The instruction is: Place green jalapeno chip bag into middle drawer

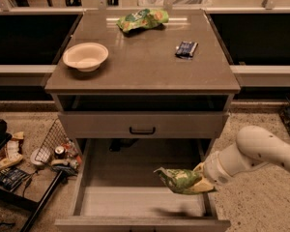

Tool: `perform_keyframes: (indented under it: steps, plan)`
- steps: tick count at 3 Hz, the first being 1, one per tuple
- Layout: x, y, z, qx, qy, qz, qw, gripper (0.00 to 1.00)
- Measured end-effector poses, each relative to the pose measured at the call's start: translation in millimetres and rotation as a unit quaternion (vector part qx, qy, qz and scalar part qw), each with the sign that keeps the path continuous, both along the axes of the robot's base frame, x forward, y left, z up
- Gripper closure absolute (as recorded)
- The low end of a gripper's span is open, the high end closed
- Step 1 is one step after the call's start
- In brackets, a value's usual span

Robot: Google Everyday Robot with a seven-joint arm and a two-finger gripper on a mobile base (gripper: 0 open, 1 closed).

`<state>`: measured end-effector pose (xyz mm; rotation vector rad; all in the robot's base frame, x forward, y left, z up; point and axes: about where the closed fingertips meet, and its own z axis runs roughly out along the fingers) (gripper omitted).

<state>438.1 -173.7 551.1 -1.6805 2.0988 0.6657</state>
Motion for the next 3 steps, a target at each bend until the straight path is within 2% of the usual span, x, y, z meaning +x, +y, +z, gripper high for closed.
perform_keyframes:
  steps: [1,2,3]
  plan:
    - [2.4,26.6,-42.9,0.016,0.051,-0.027,0.9982,1.00]
    - [3.8,51.5,-68.1,0.040,0.084,-0.052,0.9943,1.00]
    - [9.7,76.7,-73.6,0.076,0.101,-0.075,0.9892,0.82]
